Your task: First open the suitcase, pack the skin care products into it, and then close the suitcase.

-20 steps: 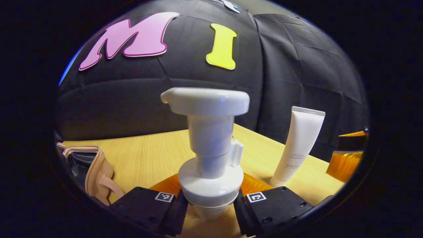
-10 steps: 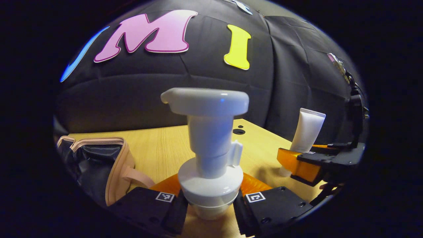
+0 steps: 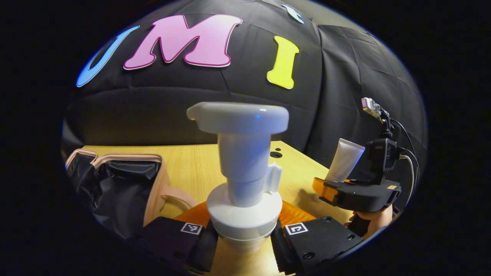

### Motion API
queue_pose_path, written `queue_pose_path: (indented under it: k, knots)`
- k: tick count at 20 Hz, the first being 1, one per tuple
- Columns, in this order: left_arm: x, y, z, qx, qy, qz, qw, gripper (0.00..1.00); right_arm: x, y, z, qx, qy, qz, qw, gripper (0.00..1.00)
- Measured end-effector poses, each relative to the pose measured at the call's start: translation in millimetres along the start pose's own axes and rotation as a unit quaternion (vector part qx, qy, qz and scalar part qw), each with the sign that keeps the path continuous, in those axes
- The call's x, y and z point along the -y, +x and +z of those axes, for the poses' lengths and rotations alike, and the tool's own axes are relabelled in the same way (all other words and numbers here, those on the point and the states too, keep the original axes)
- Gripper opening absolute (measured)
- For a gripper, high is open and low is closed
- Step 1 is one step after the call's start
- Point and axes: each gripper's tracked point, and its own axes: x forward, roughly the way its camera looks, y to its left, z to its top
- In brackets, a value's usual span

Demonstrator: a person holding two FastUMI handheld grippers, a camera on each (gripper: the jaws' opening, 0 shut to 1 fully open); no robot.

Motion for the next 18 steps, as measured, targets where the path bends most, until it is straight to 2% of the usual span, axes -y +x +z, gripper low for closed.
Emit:
queue_pose_path:
  k: [1, 2, 3, 6, 8, 9, 10, 11, 13, 15, 16, 17, 18]
  knots:
    - [-6, -6, 6, 0.002, -0.004, 0.004, 1.000, 0.63, -3, -4, 3, 0.003, -0.006, 0.007, 1.000, 0.47]
    - [-15, -13, 11, 0.005, -0.008, 0.008, 1.000, 0.63, -6, -10, 8, 0.011, -0.011, 0.015, 1.000, 0.40]
    - [-24, -23, 20, 0.009, -0.012, 0.016, 1.000, 0.63, -11, -17, 16, 0.021, -0.015, 0.025, 0.999, 0.47]
    - [-65, -59, 51, 0.025, -0.024, 0.049, 0.998, 0.63, -37, -41, 37, 0.035, -0.030, 0.067, 0.997, 0.47]
    - [-103, -78, 61, 0.015, -0.025, 0.089, 0.996, 0.63, -61, -63, 57, 0.049, -0.041, 0.096, 0.993, 0.47]
    - [-125, -86, 60, 0.000, -0.019, 0.113, 0.993, 0.63, -75, -73, 68, 0.059, -0.042, 0.111, 0.991, 0.47]
    - [-148, -94, 56, -0.019, -0.014, 0.133, 0.991, 0.59, -92, -84, 77, 0.063, -0.038, 0.131, 0.989, 0.47]
    - [-167, -99, 50, -0.037, -0.016, 0.149, 0.988, 0.63, -112, -93, 84, 0.067, -0.038, 0.152, 0.985, 0.47]
    - [-204, -114, 33, -0.089, -0.049, 0.168, 0.981, 0.63, -145, -115, 90, 0.064, -0.046, 0.187, 0.979, 0.46]
    - [-223, -122, 12, -0.151, -0.077, 0.159, 0.973, 0.63, -177, -130, 99, 0.081, -0.063, 0.215, 0.971, 0.47]
    - [-228, -118, 2, -0.177, -0.075, 0.156, 0.969, 0.64, -192, -136, 100, 0.080, -0.067, 0.229, 0.968, 0.47]
    - [-232, -116, -7, -0.213, -0.064, 0.145, 0.964, 0.60, -209, -146, 94, 0.071, -0.061, 0.246, 0.965, 0.42]
    - [-236, -115, -15, -0.241, -0.051, 0.139, 0.959, 0.67, -225, -155, 92, 0.061, -0.053, 0.264, 0.961, 0.47]
